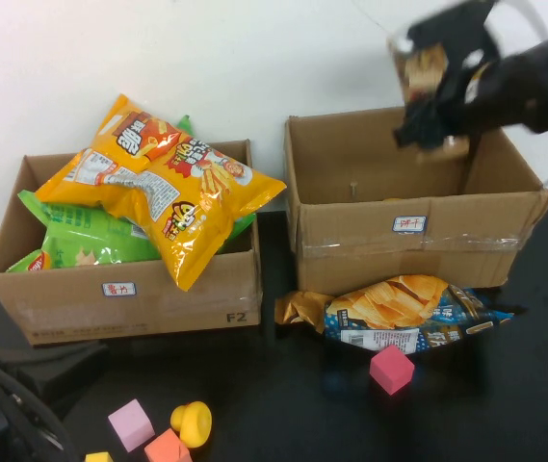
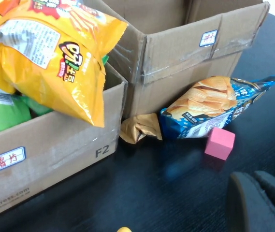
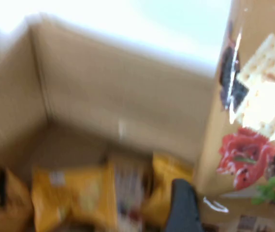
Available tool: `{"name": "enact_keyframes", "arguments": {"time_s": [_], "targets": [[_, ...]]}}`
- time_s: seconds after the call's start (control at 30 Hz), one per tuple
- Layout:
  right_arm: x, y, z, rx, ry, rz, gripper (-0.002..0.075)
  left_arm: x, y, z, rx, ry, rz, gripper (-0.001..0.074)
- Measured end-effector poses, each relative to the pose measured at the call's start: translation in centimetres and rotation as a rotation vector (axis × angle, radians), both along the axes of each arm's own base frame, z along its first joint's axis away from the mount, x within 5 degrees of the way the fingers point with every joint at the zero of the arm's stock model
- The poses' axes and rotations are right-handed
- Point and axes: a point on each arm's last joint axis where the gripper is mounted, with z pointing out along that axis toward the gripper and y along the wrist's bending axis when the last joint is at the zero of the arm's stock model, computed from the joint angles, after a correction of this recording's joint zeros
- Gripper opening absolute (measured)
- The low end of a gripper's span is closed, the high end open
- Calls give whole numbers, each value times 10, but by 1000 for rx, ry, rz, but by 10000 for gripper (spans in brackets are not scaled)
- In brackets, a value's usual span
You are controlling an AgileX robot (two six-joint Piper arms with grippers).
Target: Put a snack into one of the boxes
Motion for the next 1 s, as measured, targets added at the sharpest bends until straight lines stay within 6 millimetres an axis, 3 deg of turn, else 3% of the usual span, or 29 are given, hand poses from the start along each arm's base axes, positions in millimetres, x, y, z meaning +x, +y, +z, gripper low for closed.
{"name": "enact_keyframes", "arguments": {"time_s": [0.1,0.17,0.23,0.33,0.4,0.47,0.53,0.6,0.73,0.8,0.83,0.87,1.0], "targets": [[13,-1,-25,-36,150,-55,471,1,1,0,4,-5,16,-1],[17,-1,-25,-54,209,-74,517,3,4,1,13,-18,55,-1],[17,-2,-10,-96,235,-61,569,4,8,3,23,-43,100,-1],[13,-2,23,-120,234,-22,566,1,11,8,30,-92,142,-1],[3,-3,46,-109,225,8,496,-5,13,14,40,-141,163,-1],[-10,-4,70,-104,211,64,380,-11,16,19,63,-200,199,-1],[-31,-6,101,-94,189,131,211,-17,20,26,85,-266,242,-1],[-56,-10,132,-69,167,173,97,-26,24,33,99,-338,286,-1],[-111,-22,181,-32,88,238,19,-43,27,43,100,-442,318,-1],[-138,-25,193,-28,45,269,10,-51,26,46,113,-483,307,-1],[-153,-27,196,-29,23,286,8,-54,25,46,119,-497,300,-1],[-180,-33,192,-29,-6,309,6,-62,24,49,126,-534,293,-1],[-226,-48,159,-22,-48,318,4,-76,25,53,118,-606,302,-1]]}}
